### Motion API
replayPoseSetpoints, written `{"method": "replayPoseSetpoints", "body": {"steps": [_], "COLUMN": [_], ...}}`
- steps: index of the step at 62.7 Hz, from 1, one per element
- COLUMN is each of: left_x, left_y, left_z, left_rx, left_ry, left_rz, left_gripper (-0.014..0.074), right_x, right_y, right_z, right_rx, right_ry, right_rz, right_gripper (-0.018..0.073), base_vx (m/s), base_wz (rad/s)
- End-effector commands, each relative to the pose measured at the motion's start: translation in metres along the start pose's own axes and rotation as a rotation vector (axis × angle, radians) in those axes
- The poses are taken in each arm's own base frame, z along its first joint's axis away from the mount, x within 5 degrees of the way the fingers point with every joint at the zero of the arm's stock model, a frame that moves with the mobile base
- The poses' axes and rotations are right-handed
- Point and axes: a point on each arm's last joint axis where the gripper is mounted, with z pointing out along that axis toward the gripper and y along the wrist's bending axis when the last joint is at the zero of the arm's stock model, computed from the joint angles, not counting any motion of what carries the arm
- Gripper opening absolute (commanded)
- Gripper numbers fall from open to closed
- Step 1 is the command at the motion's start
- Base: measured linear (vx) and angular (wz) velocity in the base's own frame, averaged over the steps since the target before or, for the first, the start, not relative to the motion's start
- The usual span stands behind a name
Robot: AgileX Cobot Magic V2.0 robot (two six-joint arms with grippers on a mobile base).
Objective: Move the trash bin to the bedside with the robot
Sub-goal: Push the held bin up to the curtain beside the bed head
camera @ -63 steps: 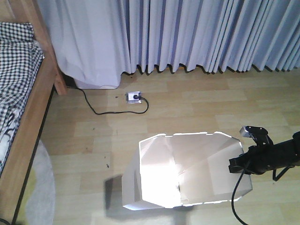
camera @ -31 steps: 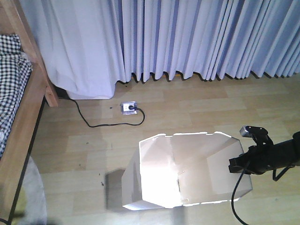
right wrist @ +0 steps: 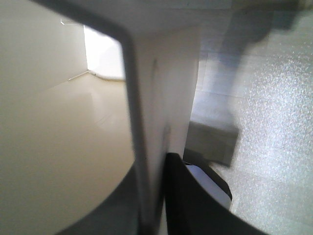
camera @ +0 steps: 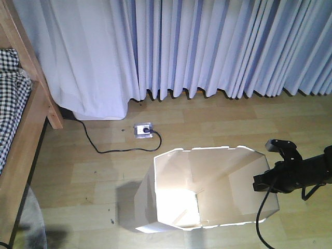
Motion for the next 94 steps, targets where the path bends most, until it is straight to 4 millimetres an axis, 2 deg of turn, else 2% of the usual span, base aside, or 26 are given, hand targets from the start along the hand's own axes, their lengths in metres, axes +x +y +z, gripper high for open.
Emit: {"method": "replayPoseSetpoints", "body": {"steps": [1,94], "left_x": [-0.0032,-0.0032], "left_y": [-0.0005,-0.0005], "left_z": [-0.0003,-0.0003], "left_rx": [0.007,0.007], "left_ry": [-0.07,-0.07], "left_rz": [-0.023,-0.023], "left_gripper": [-0.0006,-0.0006], "right_x": [-0.0199,-0.0199], "right_y": [0.023,0.023], "right_z": [-0.0194,-0.0194], "right_rx": [-0.2,-0.2], "right_ry": [-0.13,-0.13], "right_rz": [-0.004,-0.004], "right_gripper": [-0.0004,-0.0004], "base_vx": [0.17,0.14], "base_wz": [0.03,0.01]}}
